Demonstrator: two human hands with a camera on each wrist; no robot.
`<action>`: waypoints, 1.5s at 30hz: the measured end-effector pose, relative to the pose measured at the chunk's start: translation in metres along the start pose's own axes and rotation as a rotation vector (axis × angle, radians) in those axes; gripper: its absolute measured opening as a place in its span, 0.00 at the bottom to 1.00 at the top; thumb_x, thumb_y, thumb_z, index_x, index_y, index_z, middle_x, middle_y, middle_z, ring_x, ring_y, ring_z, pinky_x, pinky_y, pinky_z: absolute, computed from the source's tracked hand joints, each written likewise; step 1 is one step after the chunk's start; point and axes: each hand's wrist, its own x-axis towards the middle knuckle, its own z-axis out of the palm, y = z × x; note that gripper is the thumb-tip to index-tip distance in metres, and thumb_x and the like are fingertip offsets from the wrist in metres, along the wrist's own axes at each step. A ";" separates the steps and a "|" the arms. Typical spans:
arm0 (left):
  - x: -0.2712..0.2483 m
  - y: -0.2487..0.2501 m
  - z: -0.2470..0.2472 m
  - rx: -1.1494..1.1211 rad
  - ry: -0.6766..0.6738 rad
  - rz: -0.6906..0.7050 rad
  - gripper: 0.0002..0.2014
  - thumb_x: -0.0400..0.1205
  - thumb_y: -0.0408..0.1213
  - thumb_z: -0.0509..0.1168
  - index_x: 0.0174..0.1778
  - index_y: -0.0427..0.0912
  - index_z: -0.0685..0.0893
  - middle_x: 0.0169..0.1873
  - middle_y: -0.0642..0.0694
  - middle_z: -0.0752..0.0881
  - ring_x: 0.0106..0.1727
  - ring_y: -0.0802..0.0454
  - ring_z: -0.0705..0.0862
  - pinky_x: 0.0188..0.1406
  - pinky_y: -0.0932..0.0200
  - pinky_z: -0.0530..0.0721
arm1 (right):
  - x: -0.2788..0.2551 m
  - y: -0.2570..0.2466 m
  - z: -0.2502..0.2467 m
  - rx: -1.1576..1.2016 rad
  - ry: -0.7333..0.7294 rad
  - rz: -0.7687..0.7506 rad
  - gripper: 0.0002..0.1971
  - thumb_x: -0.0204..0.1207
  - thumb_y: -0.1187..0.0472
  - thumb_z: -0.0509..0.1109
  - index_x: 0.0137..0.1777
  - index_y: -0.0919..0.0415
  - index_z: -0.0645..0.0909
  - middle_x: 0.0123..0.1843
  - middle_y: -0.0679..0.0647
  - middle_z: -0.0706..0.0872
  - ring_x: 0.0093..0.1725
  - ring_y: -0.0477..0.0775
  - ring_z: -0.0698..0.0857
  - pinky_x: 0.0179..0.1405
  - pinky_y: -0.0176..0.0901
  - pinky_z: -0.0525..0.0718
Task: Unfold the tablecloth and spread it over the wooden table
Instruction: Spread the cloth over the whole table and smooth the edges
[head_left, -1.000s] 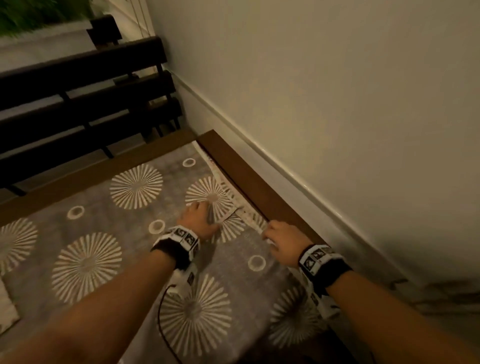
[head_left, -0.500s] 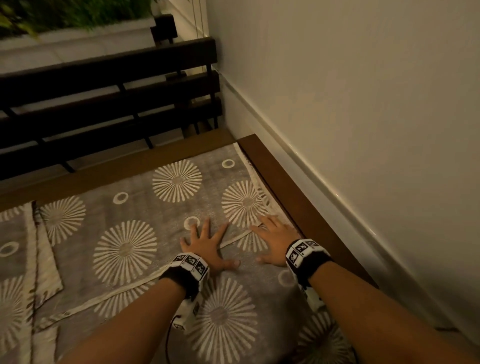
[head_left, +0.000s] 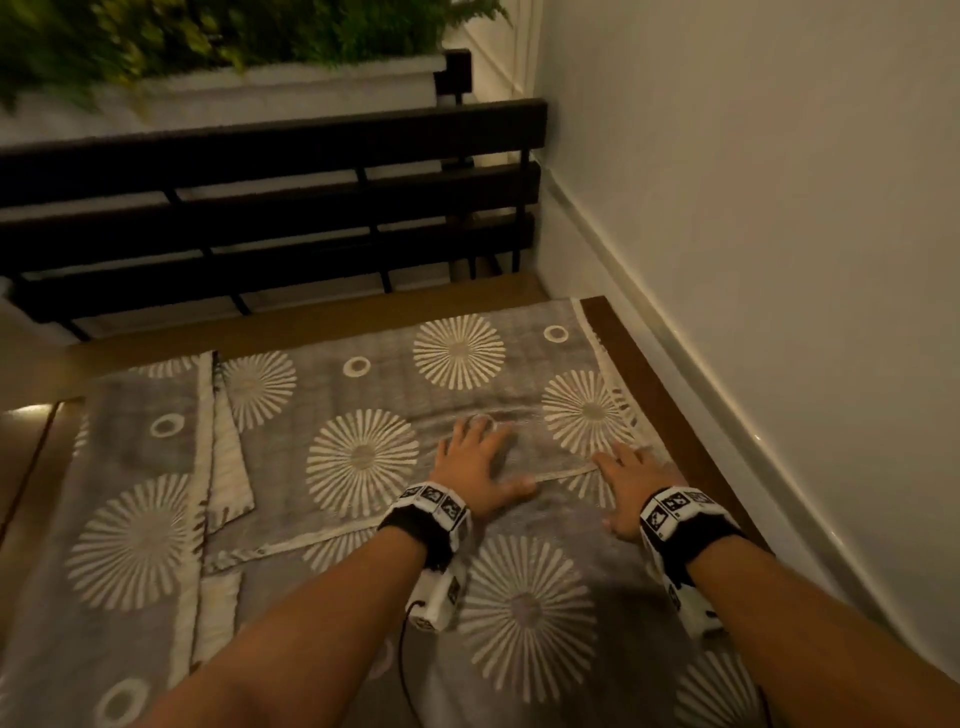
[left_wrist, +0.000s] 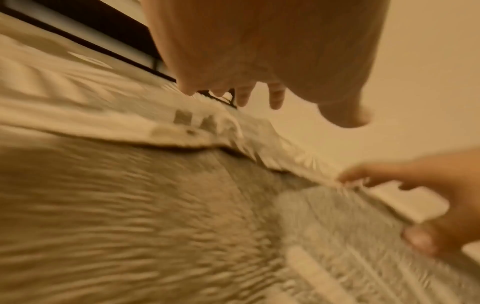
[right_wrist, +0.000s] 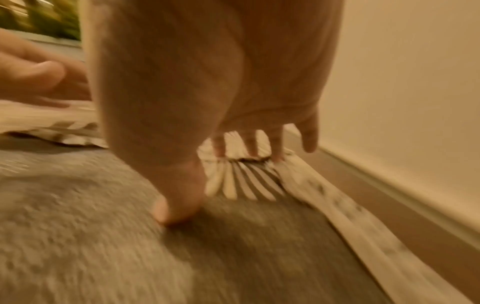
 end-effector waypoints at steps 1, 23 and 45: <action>-0.016 -0.016 -0.007 -0.020 0.114 -0.027 0.42 0.68 0.75 0.56 0.78 0.61 0.64 0.81 0.47 0.62 0.83 0.40 0.55 0.79 0.32 0.57 | -0.001 -0.011 -0.009 -0.091 0.016 0.015 0.42 0.73 0.43 0.70 0.83 0.50 0.55 0.85 0.59 0.56 0.81 0.68 0.60 0.78 0.66 0.62; -0.275 -0.213 -0.025 0.016 -0.121 -0.635 0.50 0.72 0.46 0.72 0.81 0.62 0.43 0.74 0.35 0.62 0.72 0.29 0.66 0.65 0.40 0.78 | 0.015 -0.463 -0.062 0.254 0.091 -0.555 0.31 0.76 0.43 0.67 0.74 0.60 0.70 0.73 0.63 0.75 0.68 0.67 0.77 0.66 0.56 0.78; -0.379 -0.363 -0.095 -0.503 -0.102 -0.460 0.33 0.71 0.21 0.60 0.43 0.76 0.78 0.65 0.59 0.76 0.62 0.47 0.83 0.53 0.38 0.86 | -0.002 -0.604 -0.121 0.609 0.015 -0.376 0.31 0.81 0.65 0.57 0.83 0.59 0.52 0.64 0.65 0.79 0.49 0.64 0.81 0.41 0.47 0.77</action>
